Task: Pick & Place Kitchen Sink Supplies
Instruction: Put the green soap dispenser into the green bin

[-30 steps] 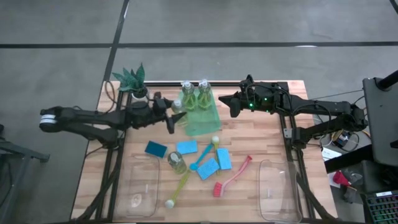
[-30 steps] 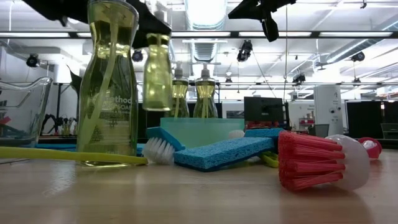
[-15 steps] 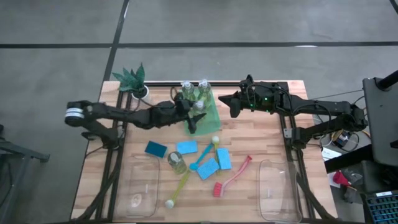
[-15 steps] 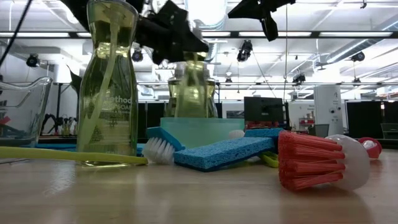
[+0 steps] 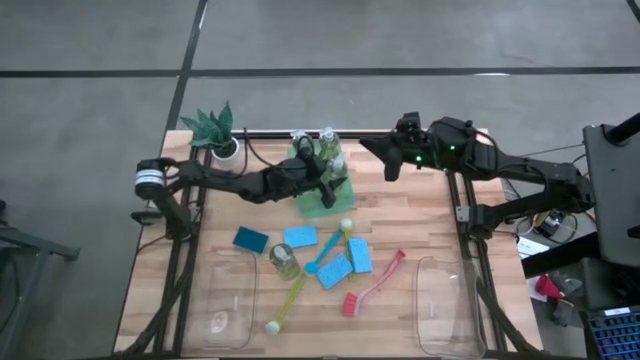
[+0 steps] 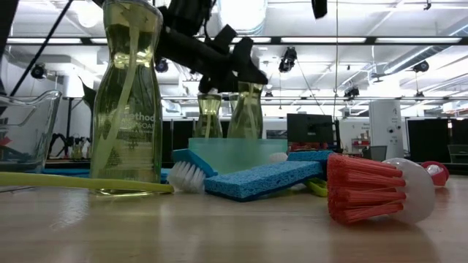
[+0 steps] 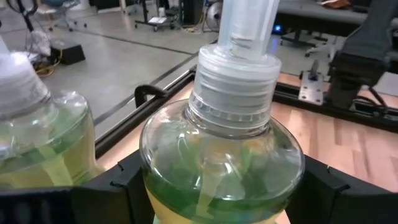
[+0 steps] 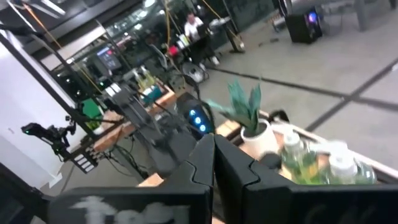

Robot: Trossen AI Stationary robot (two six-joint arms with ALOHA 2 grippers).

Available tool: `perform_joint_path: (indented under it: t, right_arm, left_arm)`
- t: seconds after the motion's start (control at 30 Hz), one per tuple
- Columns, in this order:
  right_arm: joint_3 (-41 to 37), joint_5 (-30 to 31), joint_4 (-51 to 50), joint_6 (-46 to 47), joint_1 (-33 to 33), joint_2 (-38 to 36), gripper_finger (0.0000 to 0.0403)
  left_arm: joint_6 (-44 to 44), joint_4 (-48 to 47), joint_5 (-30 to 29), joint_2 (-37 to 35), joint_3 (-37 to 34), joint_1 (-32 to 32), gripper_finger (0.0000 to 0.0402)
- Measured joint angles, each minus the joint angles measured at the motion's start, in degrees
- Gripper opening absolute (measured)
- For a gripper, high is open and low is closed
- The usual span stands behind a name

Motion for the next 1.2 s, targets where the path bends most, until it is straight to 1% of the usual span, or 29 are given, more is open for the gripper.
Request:
perform_joint_path:
  t: [0.13, 0.27, 0.47, 0.7, 0.8, 1.03, 1.2]
  right_arm:
    - [2.0, 0.0, -0.2, -2.1, 0.0, 0.0, 0.0009]
    - [3.0, 0.0, -2.4, -3.2, 0.0, -0.1, 0.0009]
    - [3.2, 0.0, -4.7, -3.5, 0.0, -0.1, 0.0009]
    - [3.2, 0.0, -4.8, -5.3, 0.0, -0.1, 0.0009]
    - [3.2, 0.0, -4.8, -5.3, 0.0, -0.1, 0.0009]
    - [3.2, 0.0, -4.8, -5.2, 0.0, -0.1, 0.0009]
    - [3.2, 0.0, -4.8, -5.1, 0.0, -0.1, 0.0009]
  left_arm:
    - [-0.8, 2.8, 0.0, 1.9, 0.4, 1.0, 0.0262]
    - [-1.1, 5.7, 0.2, 3.3, 0.3, 1.3, 0.0262]
    - [-3.4, 6.0, 0.9, 4.2, 0.2, 1.4, 0.0262]
    - [-5.7, 5.8, 1.2, 4.3, 0.1, 1.4, 0.0263]
    - [-5.8, 5.7, 1.2, 4.3, 0.1, 1.4, 0.0274]
    - [-6.6, 5.3, 1.1, 4.2, 0.1, 1.3, 0.0316]
    - [-6.3, 5.1, 0.8, 3.2, 0.1, 1.3, 0.0326]
